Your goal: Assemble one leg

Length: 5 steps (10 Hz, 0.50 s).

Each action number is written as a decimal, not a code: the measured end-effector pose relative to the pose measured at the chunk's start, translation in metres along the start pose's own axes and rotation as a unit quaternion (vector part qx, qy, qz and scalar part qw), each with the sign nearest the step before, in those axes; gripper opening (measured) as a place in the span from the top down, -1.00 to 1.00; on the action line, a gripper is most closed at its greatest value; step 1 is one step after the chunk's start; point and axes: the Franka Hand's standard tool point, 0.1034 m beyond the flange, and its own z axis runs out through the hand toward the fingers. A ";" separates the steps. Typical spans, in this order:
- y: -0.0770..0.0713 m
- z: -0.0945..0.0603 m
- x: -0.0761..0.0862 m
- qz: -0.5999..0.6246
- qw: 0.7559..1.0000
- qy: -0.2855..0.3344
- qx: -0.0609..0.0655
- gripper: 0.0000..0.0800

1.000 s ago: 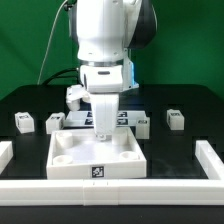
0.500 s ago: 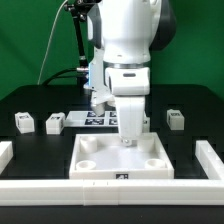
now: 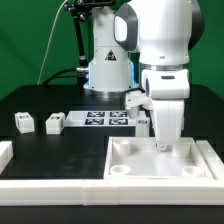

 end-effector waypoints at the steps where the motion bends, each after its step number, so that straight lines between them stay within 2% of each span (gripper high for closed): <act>1: 0.000 0.000 0.003 0.004 1.000 -0.002 0.005 0.85; 3: 0.000 0.000 0.003 0.014 1.000 -0.007 0.011 0.85; 5: 0.000 0.000 0.003 0.014 1.000 -0.006 0.011 0.85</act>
Offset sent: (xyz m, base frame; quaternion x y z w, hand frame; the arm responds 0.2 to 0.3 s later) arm 0.0000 0.0000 0.0000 0.0000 0.0000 0.0000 1.0000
